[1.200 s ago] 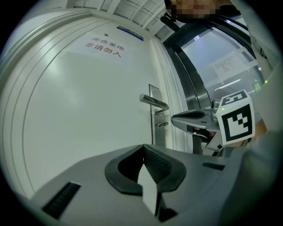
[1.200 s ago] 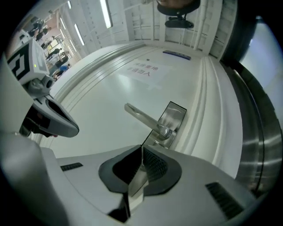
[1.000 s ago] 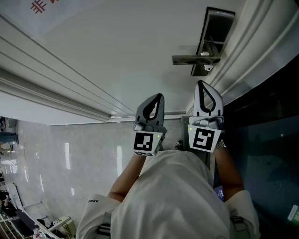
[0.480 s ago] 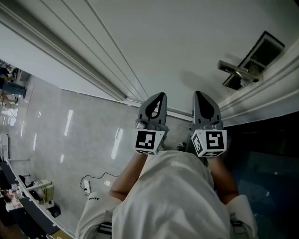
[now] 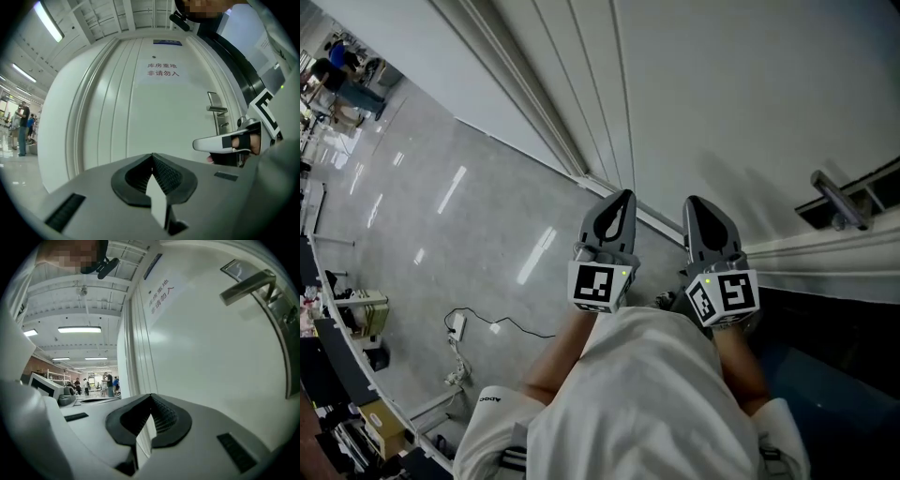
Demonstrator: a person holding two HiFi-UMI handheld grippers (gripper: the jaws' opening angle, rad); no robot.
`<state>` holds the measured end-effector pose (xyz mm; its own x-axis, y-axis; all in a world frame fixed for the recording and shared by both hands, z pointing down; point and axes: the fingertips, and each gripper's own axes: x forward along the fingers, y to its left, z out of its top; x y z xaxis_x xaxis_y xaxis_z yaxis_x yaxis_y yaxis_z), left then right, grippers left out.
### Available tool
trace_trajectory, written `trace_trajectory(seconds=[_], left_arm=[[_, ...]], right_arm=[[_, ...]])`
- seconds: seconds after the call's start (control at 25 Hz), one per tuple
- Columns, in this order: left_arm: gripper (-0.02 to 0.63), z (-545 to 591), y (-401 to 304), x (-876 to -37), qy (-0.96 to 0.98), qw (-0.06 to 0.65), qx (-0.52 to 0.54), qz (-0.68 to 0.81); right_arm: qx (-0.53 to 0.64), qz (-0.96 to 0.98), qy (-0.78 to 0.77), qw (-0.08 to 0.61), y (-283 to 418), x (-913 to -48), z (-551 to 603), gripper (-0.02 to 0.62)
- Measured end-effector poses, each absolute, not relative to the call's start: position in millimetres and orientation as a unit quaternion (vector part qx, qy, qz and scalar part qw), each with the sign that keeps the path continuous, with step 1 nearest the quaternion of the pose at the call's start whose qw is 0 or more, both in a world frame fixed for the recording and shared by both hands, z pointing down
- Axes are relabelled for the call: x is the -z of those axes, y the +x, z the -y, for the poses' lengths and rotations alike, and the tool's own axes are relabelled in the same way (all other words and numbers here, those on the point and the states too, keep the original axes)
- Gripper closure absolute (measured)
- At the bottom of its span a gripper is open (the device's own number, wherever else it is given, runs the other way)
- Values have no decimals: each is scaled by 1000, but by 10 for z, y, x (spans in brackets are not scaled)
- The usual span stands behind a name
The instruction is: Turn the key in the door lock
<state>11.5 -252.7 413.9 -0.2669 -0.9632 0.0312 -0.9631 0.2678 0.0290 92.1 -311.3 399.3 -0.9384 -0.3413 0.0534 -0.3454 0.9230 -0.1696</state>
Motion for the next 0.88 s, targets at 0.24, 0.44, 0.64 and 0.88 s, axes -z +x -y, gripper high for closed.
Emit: trace_trajectory(seconds=[0.24,0.44,0.64,0.88], left_arm=[[597,2248,-153,-4148,584,30,-4,811],[597,2174,-331,-4176,581,31,-1,813],[597,2018,-624,-4200,576,39,1,817],[597,1852,-974,-4196,564,41,8,825]], right_arm=[[-100,984,145,15,628,-3974,2803,592],[-113,983,140,26,415,-4066,2716,592],[-104,985,135,29,133,-4051,2580,592],[-96,987,127,37,-188,-4043,2454,594]])
